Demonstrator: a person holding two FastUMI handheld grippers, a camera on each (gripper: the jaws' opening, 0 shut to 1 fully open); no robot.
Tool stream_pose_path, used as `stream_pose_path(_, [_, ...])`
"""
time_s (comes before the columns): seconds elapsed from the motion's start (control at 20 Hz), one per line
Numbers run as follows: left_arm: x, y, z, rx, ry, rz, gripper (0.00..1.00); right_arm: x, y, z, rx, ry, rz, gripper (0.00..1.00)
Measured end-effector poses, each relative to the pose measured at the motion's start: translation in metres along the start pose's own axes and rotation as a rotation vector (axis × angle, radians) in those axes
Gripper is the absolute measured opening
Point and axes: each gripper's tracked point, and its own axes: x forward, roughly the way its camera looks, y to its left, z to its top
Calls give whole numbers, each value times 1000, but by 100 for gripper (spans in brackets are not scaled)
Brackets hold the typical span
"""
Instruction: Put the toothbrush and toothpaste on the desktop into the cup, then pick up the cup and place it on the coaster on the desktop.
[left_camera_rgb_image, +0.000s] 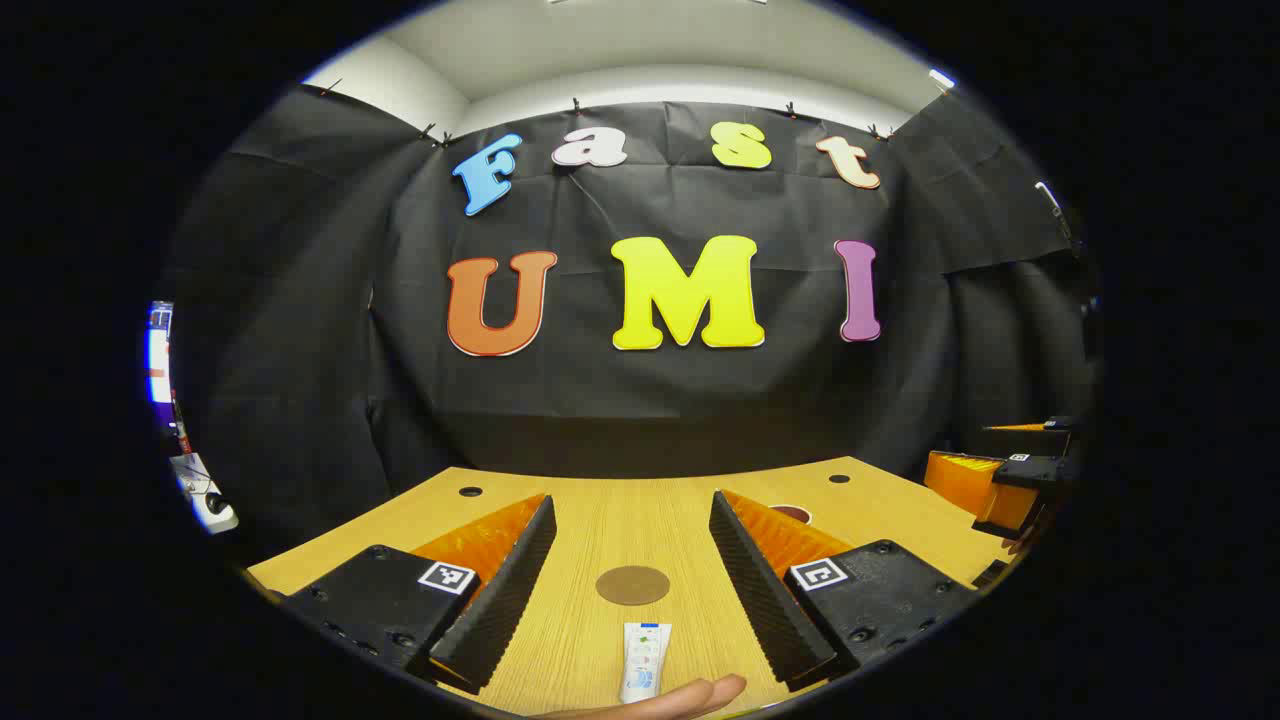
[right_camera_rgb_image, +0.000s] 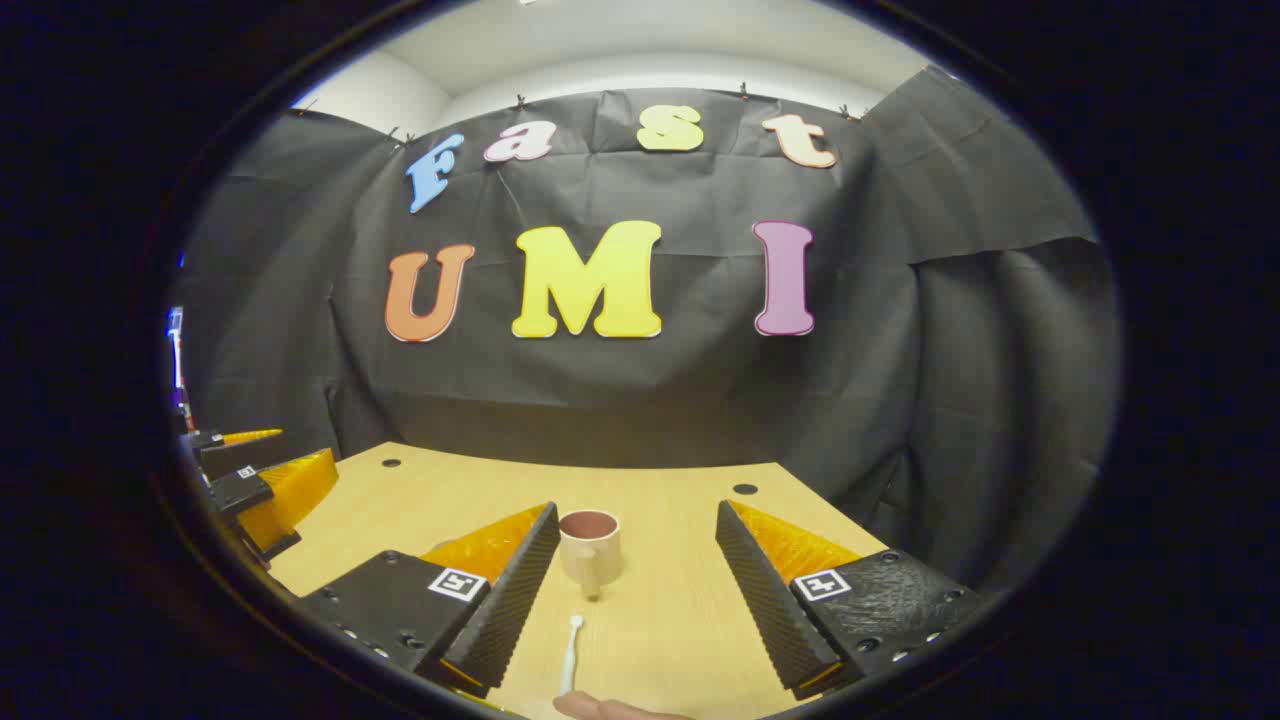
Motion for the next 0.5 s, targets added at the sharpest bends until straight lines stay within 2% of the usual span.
stream_pose_path(0.5, [2, 3, -3, 3, 6, 14, 98, -1, 7, -3, -36, 5, 13, 96])
